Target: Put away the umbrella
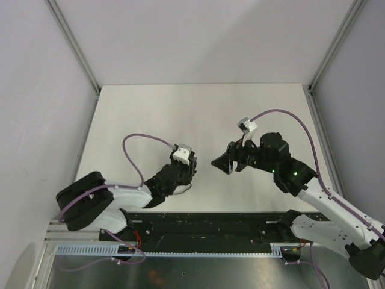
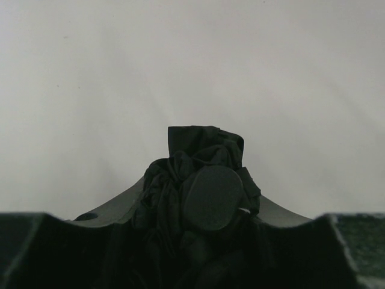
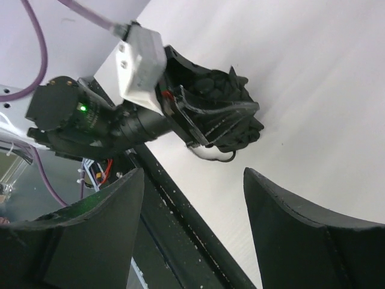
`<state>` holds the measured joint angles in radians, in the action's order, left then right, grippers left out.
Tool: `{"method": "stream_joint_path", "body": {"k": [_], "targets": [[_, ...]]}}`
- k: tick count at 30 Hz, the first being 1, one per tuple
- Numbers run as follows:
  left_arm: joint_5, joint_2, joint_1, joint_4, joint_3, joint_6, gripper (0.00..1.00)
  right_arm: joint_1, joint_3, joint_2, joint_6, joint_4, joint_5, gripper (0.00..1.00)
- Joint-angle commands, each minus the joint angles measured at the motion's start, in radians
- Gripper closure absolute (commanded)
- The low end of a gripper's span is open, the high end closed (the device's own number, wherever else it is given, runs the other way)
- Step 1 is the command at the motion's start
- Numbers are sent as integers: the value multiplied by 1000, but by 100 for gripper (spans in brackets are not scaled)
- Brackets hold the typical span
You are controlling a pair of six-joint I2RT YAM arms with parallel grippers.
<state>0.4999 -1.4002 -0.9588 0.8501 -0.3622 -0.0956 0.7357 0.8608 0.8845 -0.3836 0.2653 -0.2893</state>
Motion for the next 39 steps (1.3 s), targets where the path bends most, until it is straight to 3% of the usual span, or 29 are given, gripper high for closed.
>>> {"method": "stream_joint_path", "body": {"k": [1,5,11,16,19,22,27,31,35,37,39], "targets": [[39,54,-12,103,28,-180,100,-17,-23,38,-3,-12,-61,29],[-89,217,20,39,32,-255,100,-21,-32,116,3,-26,-125,29],[-555,443,188,-150,-26,-499,100,-14,-32,179,-36,-151,-269,21],[-939,478,335,-175,-71,-673,99,20,-35,230,-68,-292,-410,14],[-1131,463,367,-163,-110,-717,96,44,-37,245,-79,-353,-420,7],[-1228,467,372,-149,-137,-739,94,52,-36,254,-67,-371,-386,2],[-1276,500,374,-138,-153,-776,86,70,-33,268,-88,-409,-366,2],[-1274,492,372,-110,-160,-815,82,140,-33,345,-212,-606,-415,16],[-1229,496,380,-100,-160,-846,71,165,-35,432,-324,-756,-431,49],[-1211,512,398,-99,-157,-863,49,161,-50,460,-368,-818,-444,66],[-1215,538,438,-99,-154,-885,16,141,-85,472,-425,-891,-450,84]]}}
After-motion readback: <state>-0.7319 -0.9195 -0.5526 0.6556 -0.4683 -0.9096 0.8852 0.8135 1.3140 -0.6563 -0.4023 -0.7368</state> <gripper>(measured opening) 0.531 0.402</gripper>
